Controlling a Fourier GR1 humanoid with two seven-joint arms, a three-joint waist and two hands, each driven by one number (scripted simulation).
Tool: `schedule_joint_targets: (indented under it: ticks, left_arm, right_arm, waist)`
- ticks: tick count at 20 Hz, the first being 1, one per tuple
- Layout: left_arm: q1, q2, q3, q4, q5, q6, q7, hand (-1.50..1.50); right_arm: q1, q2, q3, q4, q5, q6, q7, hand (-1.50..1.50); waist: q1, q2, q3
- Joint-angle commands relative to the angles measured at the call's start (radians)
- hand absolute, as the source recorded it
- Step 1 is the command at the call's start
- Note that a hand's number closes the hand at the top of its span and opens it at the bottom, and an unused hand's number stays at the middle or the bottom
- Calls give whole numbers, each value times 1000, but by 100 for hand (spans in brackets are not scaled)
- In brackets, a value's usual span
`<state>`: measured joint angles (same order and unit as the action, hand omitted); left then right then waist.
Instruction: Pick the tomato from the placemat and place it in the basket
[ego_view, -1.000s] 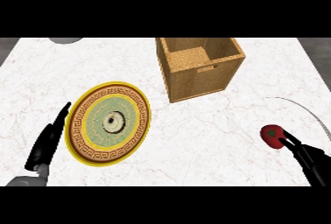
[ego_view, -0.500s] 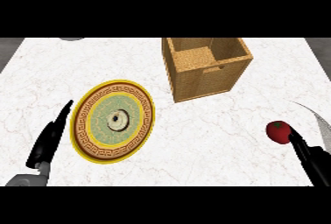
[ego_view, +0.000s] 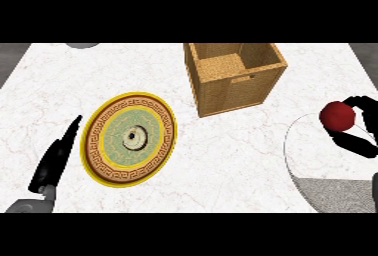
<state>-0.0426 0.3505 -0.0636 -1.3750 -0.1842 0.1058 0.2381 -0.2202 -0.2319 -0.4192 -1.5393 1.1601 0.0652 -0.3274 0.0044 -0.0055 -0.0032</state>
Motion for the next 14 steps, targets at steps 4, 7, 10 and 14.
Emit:
schedule_joint_targets:
  ticks: [4,7,10,14]
  left_arm:
    - [56,-9,19,-5,8,2,-28,0]
    - [29,3,27,-45,5,-13,29,0]
    - [84,4,6,-102,1,-33,45,0]
    - [25,-27,21,-36,-9,-7,31,0]
  right_arm:
    - [-196,-72,-22,-331,-99,349,251,150]
    - [-296,-119,-46,-365,-181,498,326,150]
    - [-383,-100,-74,-377,-283,597,403,150]
    - [-506,-38,-67,-437,-389,752,584,150]
  waist:
    - [-9,-2,1]
    - [-5,0,2]
    - [2,-1,3]
    - [-7,-1,2]
